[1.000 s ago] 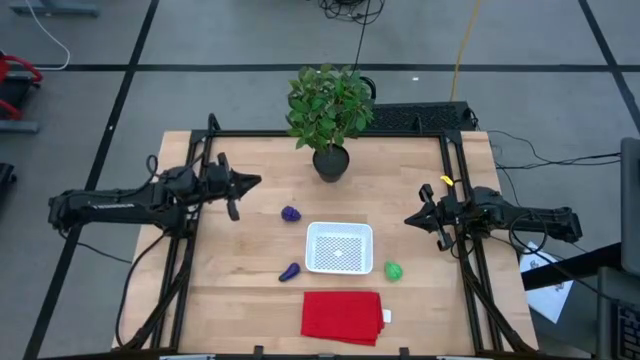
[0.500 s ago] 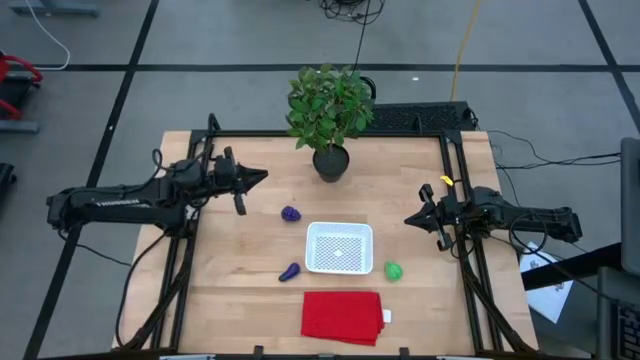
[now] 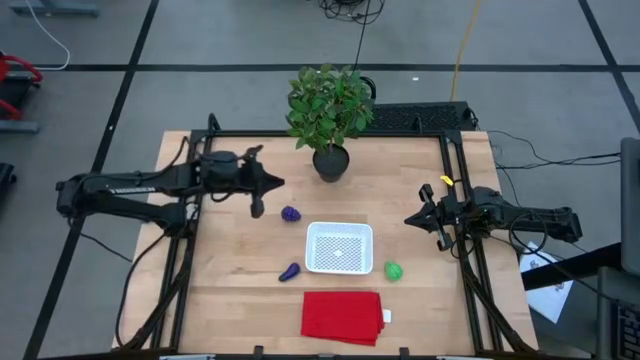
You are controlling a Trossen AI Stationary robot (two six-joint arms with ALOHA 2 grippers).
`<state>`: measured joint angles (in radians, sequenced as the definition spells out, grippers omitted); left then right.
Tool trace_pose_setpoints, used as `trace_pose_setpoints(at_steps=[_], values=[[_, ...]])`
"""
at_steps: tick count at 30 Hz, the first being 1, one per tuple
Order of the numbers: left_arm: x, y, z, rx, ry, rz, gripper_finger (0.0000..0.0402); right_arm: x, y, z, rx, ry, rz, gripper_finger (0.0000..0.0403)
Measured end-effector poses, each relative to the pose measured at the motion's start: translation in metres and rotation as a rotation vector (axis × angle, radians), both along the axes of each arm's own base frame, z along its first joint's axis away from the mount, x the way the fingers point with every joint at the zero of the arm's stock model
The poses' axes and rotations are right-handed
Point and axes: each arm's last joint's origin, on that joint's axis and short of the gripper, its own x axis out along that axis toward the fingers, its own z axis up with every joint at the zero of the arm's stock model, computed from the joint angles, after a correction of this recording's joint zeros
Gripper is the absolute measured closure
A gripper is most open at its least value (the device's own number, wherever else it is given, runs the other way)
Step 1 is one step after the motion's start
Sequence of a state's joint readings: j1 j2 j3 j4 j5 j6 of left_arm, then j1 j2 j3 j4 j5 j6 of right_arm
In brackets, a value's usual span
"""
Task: Pick and placing Produce into tupperware
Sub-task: Put the violet grapes into the white bin
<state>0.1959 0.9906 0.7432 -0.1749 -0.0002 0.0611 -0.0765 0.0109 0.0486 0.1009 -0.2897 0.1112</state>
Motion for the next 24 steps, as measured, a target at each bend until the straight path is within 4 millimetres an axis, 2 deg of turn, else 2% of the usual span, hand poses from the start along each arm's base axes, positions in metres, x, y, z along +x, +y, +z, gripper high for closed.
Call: trace_pose_setpoints(at_steps=[11, 18, 24], values=[[0.028, 0.006, -0.003, -0.004, 0.097, -0.01, 0.0371, 0.0, 0.0, 0.0, 0.0, 0.0, -0.001, 0.0403], [0.039, 0.003, -0.002, 0.071, 0.152, -0.108, 0.0371, 0.0, 0.0, 0.0, 0.0, 0.0, -0.005, 0.0403], [0.048, 0.005, -0.003, 0.028, 0.22, -0.077, 0.0371, 0.0, 0.0, 0.0, 0.0, -0.001, -0.005, 0.0403]])
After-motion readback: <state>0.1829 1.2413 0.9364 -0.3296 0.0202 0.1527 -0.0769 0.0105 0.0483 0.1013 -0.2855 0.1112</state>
